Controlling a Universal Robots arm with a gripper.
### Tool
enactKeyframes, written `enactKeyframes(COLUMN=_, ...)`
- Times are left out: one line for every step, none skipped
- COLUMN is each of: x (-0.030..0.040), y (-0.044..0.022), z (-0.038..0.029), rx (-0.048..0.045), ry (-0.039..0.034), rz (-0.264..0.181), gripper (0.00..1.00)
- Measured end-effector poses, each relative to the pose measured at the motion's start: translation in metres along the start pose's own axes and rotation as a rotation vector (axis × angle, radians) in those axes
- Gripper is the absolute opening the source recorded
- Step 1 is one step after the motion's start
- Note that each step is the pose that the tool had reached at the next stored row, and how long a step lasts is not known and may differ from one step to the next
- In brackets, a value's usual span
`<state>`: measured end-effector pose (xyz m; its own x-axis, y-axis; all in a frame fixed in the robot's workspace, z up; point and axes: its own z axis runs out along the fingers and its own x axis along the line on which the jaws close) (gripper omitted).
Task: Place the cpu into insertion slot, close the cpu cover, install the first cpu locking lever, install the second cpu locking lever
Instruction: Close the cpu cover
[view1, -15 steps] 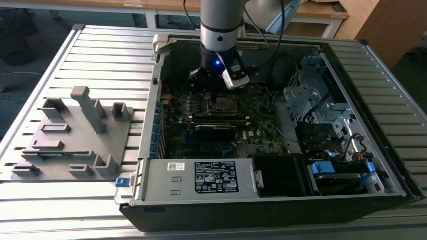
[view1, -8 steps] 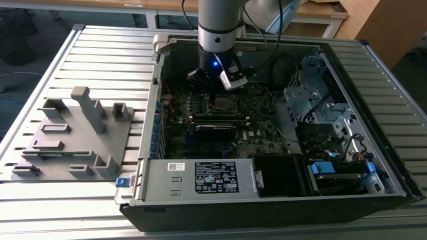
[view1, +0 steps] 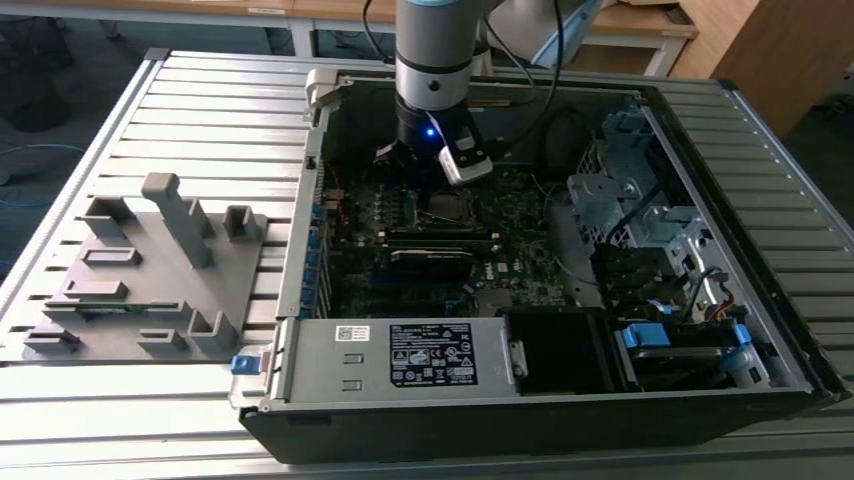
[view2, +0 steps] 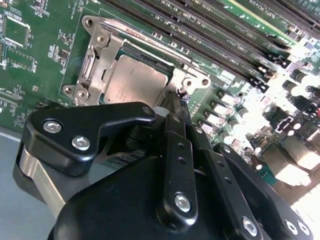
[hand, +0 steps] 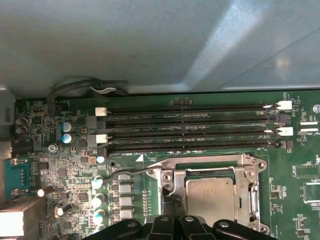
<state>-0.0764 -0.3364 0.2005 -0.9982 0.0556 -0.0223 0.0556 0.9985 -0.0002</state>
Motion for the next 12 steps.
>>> enactKeyframes(x=0.0000, y=0.0000, z=0.0001, rx=0.0002, ry=0.0002, rz=0.000, gripper=0.10)
enactKeyframes(x=0.0000, y=-0.0001, z=0.0001, rx=0.0003, ry=0.0002, rz=0.000, gripper=0.10)
enactKeyframes(x=0.0000, y=-0.0001, z=0.0001, rx=0.0004, ry=0.0003, rz=0.000, gripper=0.10)
enactKeyframes(x=0.0000, y=0.0000, z=0.0005, rx=0.0001, ry=0.0000, rz=0.000, gripper=0.10)
enactKeyframes(x=0.0000, y=0.0000, z=0.0013, rx=0.0000, ry=0.0000, rz=0.000, gripper=0.10)
enactKeyframes(x=0.0001, y=-0.0001, z=0.0020, rx=0.0008, ry=0.0005, rz=0.000, gripper=0.10)
enactKeyframes(x=0.0002, y=-0.0002, z=0.0024, rx=0.0010, ry=0.0007, rz=0.000, gripper=0.10)
enactKeyframes(x=0.0002, y=-0.0002, z=0.0025, rx=0.0010, ry=0.0007, rz=0.000, gripper=0.10)
enactKeyframes(x=0.0002, y=-0.0002, z=0.0026, rx=0.0009, ry=0.0006, rz=0.000, gripper=0.10)
enactKeyframes(x=0.0001, y=-0.0001, z=0.0027, rx=0.0006, ry=0.0004, rz=0.000, gripper=0.10)
enactKeyframes(x=0.0001, y=0.0000, z=0.0029, rx=0.0002, ry=0.0002, rz=0.000, gripper=0.10)
enactKeyframes(x=0.0001, y=-0.0001, z=0.0033, rx=0.0003, ry=0.0002, rz=0.000, gripper=0.10)
